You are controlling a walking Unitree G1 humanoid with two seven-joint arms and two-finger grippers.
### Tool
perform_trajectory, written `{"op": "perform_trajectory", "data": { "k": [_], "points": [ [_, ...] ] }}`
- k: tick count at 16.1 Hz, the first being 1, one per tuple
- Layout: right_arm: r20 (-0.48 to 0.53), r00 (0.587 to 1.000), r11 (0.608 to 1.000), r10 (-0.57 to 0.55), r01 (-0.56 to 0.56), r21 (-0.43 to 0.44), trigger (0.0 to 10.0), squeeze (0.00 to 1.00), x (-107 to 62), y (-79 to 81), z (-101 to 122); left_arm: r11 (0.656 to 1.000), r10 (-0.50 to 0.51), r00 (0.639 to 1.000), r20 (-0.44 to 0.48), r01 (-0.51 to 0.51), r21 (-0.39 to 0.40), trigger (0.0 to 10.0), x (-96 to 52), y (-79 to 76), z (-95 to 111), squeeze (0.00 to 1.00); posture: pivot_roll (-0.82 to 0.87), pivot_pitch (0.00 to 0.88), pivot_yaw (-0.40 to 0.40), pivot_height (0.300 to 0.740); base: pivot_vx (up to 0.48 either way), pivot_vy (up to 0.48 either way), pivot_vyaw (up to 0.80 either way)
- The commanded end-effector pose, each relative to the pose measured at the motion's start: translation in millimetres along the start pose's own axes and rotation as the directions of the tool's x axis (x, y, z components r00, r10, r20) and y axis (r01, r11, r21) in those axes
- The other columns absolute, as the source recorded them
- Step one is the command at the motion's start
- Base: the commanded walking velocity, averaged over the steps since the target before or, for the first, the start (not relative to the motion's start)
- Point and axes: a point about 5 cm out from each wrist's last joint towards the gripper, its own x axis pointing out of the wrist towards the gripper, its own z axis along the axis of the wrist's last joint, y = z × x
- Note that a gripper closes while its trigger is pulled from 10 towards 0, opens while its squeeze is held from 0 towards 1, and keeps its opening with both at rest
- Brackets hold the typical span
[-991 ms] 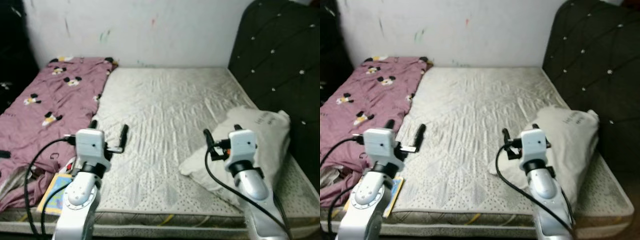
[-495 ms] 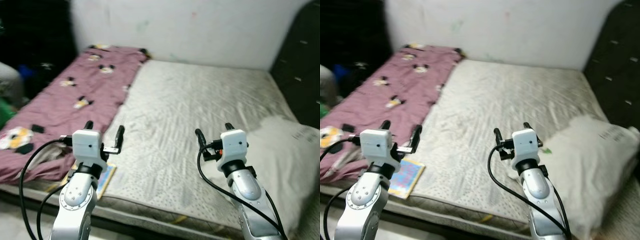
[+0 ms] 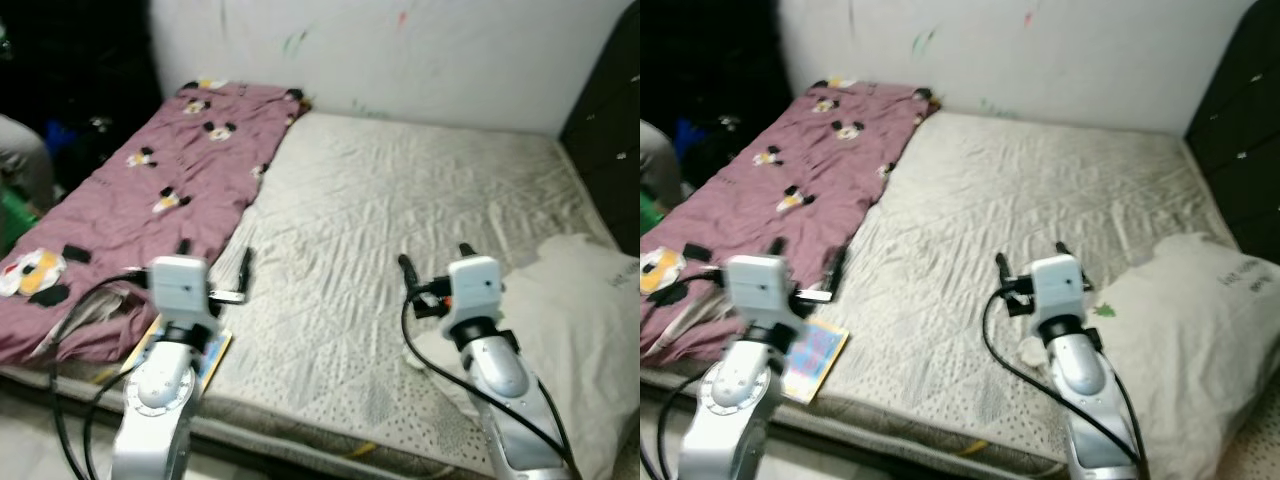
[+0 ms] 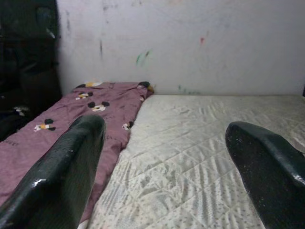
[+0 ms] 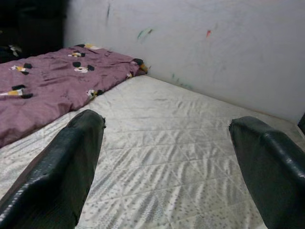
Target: Clean up the room
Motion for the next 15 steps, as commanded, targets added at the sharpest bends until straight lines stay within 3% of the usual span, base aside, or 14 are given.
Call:
{"op": "perform_trajectory", "data": {
  "k": [1,4,8,15],
  "points": [
    [0.014,1.0,1.0,0.01,-0.01,0.017,10.0,0.0,1.2,4.2,2.6,1.0,0.025,0.999,-0.024,-0.024,0.018,10.0,-1.5,6.3,-3.7,0.0,-0.01,0.0,0.015,0.74,0.0,0.0,0.0],
    [0.0,1.0,0.999,0.006,-0.006,0.037,10.0,0.0,2.4,3.7,1.2,1.0,0.02,0.999,-0.029,-0.02,0.015,10.0,-0.7,4.8,-4.1,0.0,-0.01,0.0,0.014,0.74,0.0,-0.085,0.0],
    [0.003,1.0,0.999,0.004,-0.004,0.037,10.0,0.0,3.3,3.6,1.2,1.0,0.017,0.999,-0.027,-0.017,0.012,10.0,-0.1,3.9,-4.2,0.0,-0.01,0.0,0.014,0.74,0.0,-0.266,-0.63],
    [0.004,1.0,1.0,0.005,-0.005,0.028,10.0,0.0,4.6,3.7,0.5,1.0,0.014,1.0,-0.027,-0.014,0.014,10.0,1.2,3.6,-4.4,0.0,-0.01,0.0,0.014,0.74,0.0,-0.266,0.0]
  ]
}}
